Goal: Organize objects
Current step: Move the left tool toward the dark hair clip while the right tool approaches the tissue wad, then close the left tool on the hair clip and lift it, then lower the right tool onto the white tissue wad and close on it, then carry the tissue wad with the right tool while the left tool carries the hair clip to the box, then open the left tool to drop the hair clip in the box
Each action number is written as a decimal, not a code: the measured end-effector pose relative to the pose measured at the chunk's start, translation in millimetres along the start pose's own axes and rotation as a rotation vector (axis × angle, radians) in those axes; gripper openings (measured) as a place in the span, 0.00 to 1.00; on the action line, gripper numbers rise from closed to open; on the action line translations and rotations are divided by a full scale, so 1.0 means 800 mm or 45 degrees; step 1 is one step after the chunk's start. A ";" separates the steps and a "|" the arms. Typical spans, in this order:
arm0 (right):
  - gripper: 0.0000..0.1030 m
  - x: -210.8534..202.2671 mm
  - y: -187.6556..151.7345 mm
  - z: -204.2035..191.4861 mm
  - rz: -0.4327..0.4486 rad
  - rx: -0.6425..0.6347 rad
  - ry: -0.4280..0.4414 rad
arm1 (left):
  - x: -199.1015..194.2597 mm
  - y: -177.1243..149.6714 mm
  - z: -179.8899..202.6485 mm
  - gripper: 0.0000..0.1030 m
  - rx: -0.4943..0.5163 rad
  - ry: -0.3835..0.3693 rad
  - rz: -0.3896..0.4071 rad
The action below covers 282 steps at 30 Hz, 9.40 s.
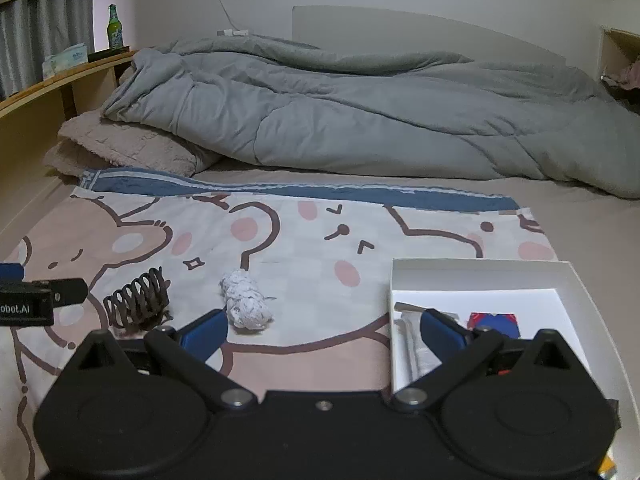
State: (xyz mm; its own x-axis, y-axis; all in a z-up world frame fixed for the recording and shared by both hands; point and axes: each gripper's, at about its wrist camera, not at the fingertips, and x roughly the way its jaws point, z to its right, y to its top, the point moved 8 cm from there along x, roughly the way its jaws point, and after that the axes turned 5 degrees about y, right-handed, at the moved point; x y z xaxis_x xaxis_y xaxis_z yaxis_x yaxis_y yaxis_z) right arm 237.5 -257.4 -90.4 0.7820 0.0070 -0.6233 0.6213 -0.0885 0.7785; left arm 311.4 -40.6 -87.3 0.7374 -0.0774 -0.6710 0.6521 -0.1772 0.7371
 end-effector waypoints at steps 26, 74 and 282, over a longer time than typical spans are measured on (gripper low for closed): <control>0.88 0.112 -0.018 -0.029 -0.075 -0.100 0.114 | 0.116 -0.026 -0.024 0.58 -0.490 -0.156 -0.327; 0.30 0.096 -0.035 -0.061 -0.141 -0.249 0.262 | 0.051 -0.024 -0.008 0.06 0.288 0.101 -0.160; 0.39 -0.033 -0.053 0.344 -0.026 0.266 -0.215 | -0.019 0.035 0.423 0.60 0.056 -0.537 -0.065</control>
State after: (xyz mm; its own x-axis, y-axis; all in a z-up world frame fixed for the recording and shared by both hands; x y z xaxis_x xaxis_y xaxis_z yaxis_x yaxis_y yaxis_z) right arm 177.1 -527.6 -127.3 0.7390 -0.1536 -0.6560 0.5996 -0.2940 0.7443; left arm 258.7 -376.6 -83.5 0.5618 -0.4601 -0.6876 0.6713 -0.2322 0.7039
